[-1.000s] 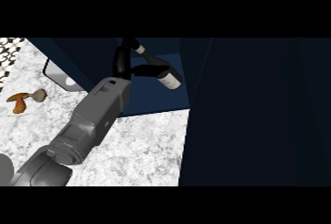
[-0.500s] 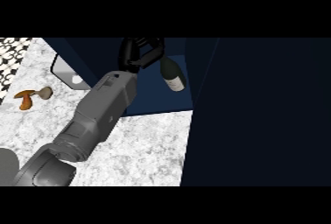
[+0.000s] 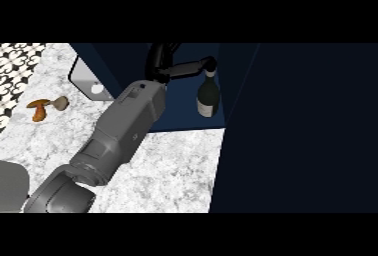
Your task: Pick up the wine, place it into the cabinet and close the cabinet
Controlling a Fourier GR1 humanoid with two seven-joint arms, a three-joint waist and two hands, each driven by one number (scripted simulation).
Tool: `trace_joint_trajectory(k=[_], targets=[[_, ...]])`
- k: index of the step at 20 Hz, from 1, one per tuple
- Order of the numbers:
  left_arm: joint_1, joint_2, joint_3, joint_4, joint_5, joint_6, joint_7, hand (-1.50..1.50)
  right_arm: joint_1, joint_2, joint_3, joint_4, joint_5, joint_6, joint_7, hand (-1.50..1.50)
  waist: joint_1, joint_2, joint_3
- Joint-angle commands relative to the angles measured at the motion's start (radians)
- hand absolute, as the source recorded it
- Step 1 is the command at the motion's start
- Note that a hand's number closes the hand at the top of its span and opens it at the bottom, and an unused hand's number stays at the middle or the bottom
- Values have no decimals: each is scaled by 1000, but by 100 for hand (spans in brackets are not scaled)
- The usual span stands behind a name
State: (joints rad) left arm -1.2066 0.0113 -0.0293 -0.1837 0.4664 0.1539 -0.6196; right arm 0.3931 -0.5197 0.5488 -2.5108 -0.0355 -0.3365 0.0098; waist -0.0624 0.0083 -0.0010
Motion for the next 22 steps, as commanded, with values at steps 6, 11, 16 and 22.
trace_joint_trajectory(k=[6,11,16,22], targets=[[27,-11,-29,-74,25,0,54,-150,79,-40,-30,-240,-48,-11,123,-150,27,-14,0],[136,-11,-83,-169,88,-77,44,-150,96,-48,-23,-221,-55,4,88,-150,23,-20,1],[257,-11,-153,-303,114,-147,66,-150,77,-47,-44,-240,-39,-30,149,-150,60,-27,-1],[473,-11,-275,-503,158,-111,81,-150,101,-42,-38,-209,-44,-24,94,-150,64,-26,1]])
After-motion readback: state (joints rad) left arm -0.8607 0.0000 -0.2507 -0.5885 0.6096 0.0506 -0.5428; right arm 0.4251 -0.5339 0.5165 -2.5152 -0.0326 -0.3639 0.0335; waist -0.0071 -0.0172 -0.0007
